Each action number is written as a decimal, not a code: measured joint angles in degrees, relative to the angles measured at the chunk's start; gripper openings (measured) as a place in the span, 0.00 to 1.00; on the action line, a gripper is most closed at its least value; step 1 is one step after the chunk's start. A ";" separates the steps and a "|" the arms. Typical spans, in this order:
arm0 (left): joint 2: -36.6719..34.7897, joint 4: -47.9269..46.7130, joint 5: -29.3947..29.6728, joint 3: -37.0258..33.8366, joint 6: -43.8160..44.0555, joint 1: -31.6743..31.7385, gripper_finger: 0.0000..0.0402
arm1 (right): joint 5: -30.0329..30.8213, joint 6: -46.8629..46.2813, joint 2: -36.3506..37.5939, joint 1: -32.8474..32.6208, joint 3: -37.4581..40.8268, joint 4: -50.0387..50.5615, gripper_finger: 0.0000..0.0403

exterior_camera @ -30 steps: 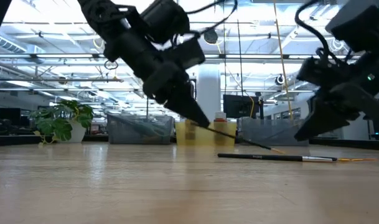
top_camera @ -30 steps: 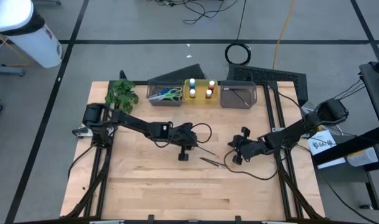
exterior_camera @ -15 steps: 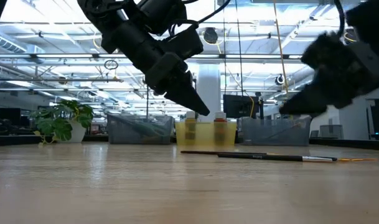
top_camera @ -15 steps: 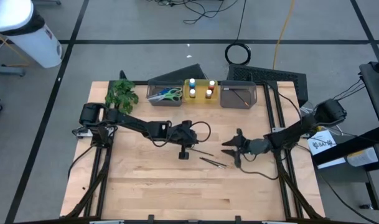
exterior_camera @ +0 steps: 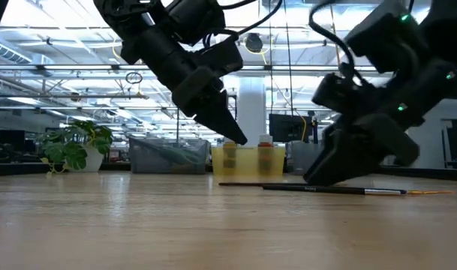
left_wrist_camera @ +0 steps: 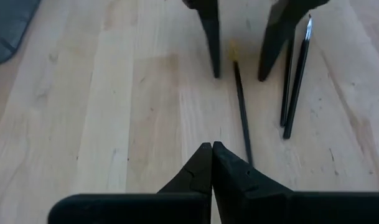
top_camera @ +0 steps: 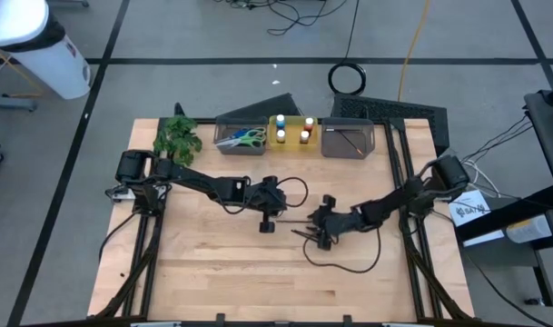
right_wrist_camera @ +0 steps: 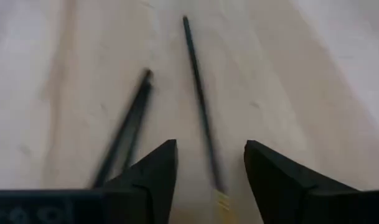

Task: Pick & Place Paint Supplies
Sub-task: Put the top gold paintbrush into the right black bin

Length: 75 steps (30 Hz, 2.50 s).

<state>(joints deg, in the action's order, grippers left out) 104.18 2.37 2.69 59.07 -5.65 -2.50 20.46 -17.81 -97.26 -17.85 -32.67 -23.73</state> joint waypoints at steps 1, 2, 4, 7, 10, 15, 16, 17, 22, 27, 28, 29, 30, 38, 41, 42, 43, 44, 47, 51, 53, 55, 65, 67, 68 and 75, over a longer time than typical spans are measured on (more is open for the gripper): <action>0.00 -0.43 0.16 0.00 0.02 0.00 0.02 | -1.58 -0.13 -0.82 0.35 0.01 -0.74 0.42; 0.00 -0.69 0.33 0.00 0.04 0.00 0.02 | -3.21 -0.21 -1.58 0.65 -0.01 -0.69 0.40; 0.00 -0.91 0.38 0.00 0.35 0.00 0.02 | -4.94 -0.81 -3.17 0.99 -0.01 -0.33 0.35; 0.00 -0.85 0.38 0.02 0.83 0.00 0.02 | -5.50 -0.71 -5.26 1.20 -0.01 2.87 0.25; 0.00 -0.88 0.40 0.02 0.87 0.00 0.02 | -5.88 1.47 -6.78 1.91 -0.19 5.20 0.11; 0.02 -0.75 0.42 0.02 0.91 0.00 0.02 | -7.45 3.66 -8.04 4.17 0.49 4.43 0.02; 0.02 -0.76 0.40 0.02 0.93 0.00 0.02 | -7.94 4.04 -8.04 4.56 0.61 4.25 0.02; 0.02 -0.76 0.41 0.02 0.94 0.00 0.02 | -8.20 4.57 -8.05 4.88 0.75 3.83 0.01; 0.07 -0.83 0.40 0.02 1.05 0.00 0.02 | -7.67 8.29 -6.54 5.33 1.41 -2.38 0.01; 0.07 -0.90 0.40 0.02 1.05 0.00 0.02 | -5.86 11.57 -0.46 4.77 1.76 -4.32 0.00; 0.07 -0.87 0.42 0.02 1.05 0.00 0.02 | -5.60 12.00 0.53 4.66 1.55 -3.56 0.00; 0.07 -0.85 0.40 0.02 1.03 0.00 0.02 | -5.54 12.33 1.46 4.60 1.76 -3.42 0.00; 0.07 -0.84 0.40 0.02 1.05 0.00 0.02 | -5.21 12.53 2.77 4.40 2.08 -2.52 0.00; 0.09 -0.32 0.42 0.07 1.46 0.00 0.02 | -2.72 12.52 10.50 4.19 4.99 -1.97 0.00; 0.09 -0.31 0.42 0.07 1.46 0.00 0.02 | -2.12 12.23 12.87 4.20 6.01 -2.64 0.00; 0.09 -0.14 0.42 0.07 1.46 0.00 0.02 | -1.41 12.21 14.12 4.33 6.77 -2.48 0.00; 0.09 -0.09 0.43 0.07 1.46 0.00 0.02 | -0.94 12.29 15.08 4.64 7.42 -2.00 0.00; 0.09 -0.11 0.42 0.07 1.46 0.00 0.02 | -0.97 12.28 15.83 5.10 7.84 -1.94 0.00; 0.09 0.43 0.42 0.07 1.46 0.00 0.02 | -0.60 11.28 19.61 7.07 9.44 0.08 0.00; 0.09 0.88 0.43 0.07 1.44 0.02 0.02 | -0.69 11.96 24.78 10.28 10.93 2.50 0.00; 0.09 0.94 0.41 0.07 1.41 0.07 0.02 | -0.77 13.66 27.46 11.99 10.96 2.55 0.00; 0.09 1.16 0.45 0.07 1.15 0.11 0.02 | -0.75 15.54 30.57 13.92 10.96 2.92 0.00; 0.09 2.15 0.38 0.04 1.10 0.17 0.02 | 0.78 25.39 45.00 31.67 10.70 8.75 0.00; 0.09 2.25 0.38 0.04 1.05 0.17 0.02 | 0.37 27.23 45.91 36.96 10.68 9.14 0.00; 0.09 2.32 0.37 0.04 1.05 0.17 0.02 | 0.31 28.08 46.12 39.32 10.62 9.94 0.00; 0.09 2.57 0.34 0.04 0.89 0.31 0.02 | -7.52 29.46 42.94 53.86 10.70 12.86 0.01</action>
<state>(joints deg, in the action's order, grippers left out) 104.27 4.94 3.03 59.11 -4.76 -2.19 12.94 11.65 -54.31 36.01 -21.98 -10.87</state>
